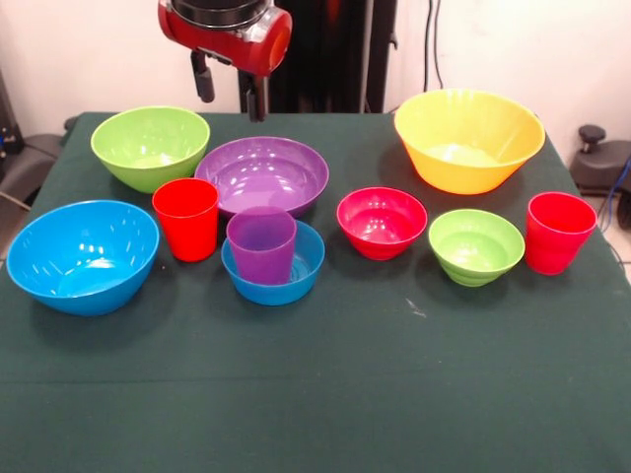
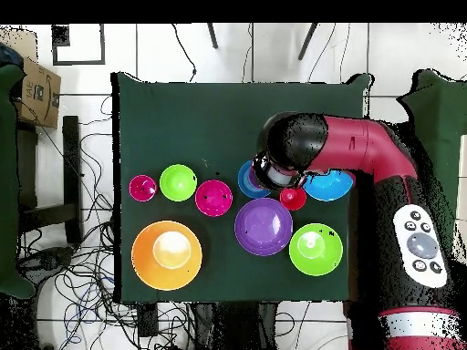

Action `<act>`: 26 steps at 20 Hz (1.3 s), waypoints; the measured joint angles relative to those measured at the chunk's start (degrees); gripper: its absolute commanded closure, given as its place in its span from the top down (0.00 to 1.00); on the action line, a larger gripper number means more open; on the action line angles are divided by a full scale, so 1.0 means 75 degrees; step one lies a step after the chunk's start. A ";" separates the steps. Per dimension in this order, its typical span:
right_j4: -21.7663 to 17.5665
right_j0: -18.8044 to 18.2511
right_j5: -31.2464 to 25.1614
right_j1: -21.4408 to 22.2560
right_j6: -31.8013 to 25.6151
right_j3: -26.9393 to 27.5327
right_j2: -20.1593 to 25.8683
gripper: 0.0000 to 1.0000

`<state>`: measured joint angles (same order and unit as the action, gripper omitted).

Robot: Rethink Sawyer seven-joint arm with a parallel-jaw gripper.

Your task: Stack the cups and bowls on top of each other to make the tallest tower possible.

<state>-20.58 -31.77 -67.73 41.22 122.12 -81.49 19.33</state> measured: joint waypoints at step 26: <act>-0.0173 0.0640 0.3103 -0.0086 -0.0002 -0.1760 -0.0361 1.00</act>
<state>-21.87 -26.97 -44.46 40.58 122.10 -94.69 16.63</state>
